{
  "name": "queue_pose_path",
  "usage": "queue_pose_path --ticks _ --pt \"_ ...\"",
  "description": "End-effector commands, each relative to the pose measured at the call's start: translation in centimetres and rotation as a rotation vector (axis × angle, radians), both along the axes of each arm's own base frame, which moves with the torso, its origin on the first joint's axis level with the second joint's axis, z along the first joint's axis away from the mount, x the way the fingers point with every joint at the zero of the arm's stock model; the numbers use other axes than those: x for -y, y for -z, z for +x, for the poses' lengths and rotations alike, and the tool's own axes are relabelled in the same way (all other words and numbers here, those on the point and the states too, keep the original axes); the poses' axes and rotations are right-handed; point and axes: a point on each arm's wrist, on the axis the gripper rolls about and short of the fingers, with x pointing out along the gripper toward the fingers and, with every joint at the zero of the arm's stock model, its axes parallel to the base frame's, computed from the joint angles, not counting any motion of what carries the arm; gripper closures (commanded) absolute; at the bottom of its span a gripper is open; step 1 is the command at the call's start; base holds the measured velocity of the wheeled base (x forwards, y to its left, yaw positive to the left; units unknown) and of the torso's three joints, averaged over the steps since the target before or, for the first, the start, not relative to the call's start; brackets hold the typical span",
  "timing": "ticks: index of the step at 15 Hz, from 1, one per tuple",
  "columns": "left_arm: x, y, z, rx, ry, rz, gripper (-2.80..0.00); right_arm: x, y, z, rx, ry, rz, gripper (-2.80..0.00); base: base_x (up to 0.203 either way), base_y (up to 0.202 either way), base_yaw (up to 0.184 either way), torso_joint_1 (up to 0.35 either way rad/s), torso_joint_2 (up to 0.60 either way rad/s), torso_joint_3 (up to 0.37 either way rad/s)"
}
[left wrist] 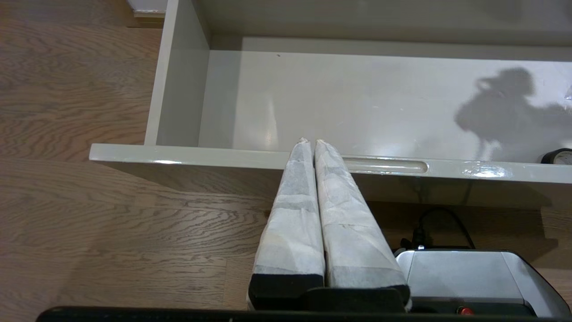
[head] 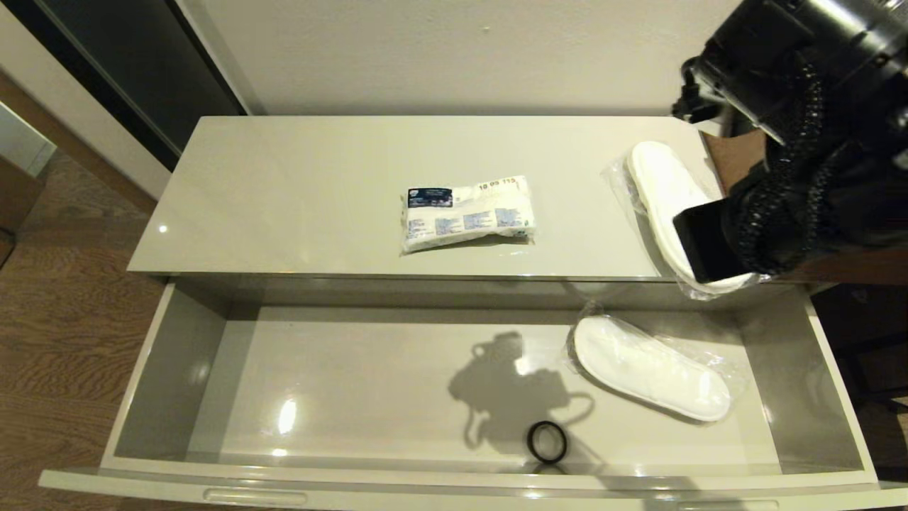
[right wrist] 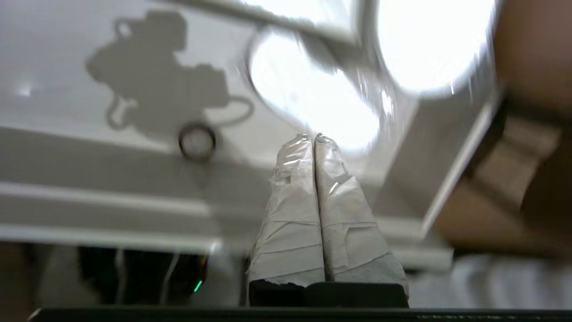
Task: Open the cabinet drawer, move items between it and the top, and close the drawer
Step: Pick up the tissue on the table
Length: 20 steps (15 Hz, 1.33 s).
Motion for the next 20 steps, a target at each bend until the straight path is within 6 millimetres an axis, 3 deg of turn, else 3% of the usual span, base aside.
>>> queue_pose_path --ticks 1,5,10,13,16,20 --pt "0.0 0.0 0.0 -0.001 0.000 0.000 0.00 -3.3 1.3 3.3 0.071 -0.143 -0.107 -2.80 0.000 0.000 0.000 0.000 0.00 0.000" --pt "0.0 0.0 0.0 -0.002 0.000 0.001 0.00 -8.2 4.9 7.7 0.145 -0.266 -0.208 -2.80 0.000 0.000 0.000 0.000 0.00 0.000" --pt "0.0 0.0 0.0 -0.002 0.000 0.001 0.00 -13.1 10.2 11.1 0.215 -0.337 -0.340 -2.80 0.000 0.000 0.000 0.000 0.00 0.000" --pt "0.0 0.0 0.0 -0.001 0.000 0.000 0.00 -15.5 11.9 13.0 0.332 -0.366 -0.400 -2.80 0.000 0.000 0.000 0.000 0.00 0.000" --pt "0.0 0.0 0.0 -0.001 0.000 0.001 0.00 -16.3 12.7 14.3 0.376 -0.372 -0.443 -2.80 0.000 0.000 0.000 0.000 0.00 0.000" --pt "0.0 0.0 0.0 -0.002 0.000 0.000 0.00 -14.8 12.4 17.1 0.458 -0.418 -0.497 -2.80 0.000 0.000 0.000 0.000 0.00 0.000"
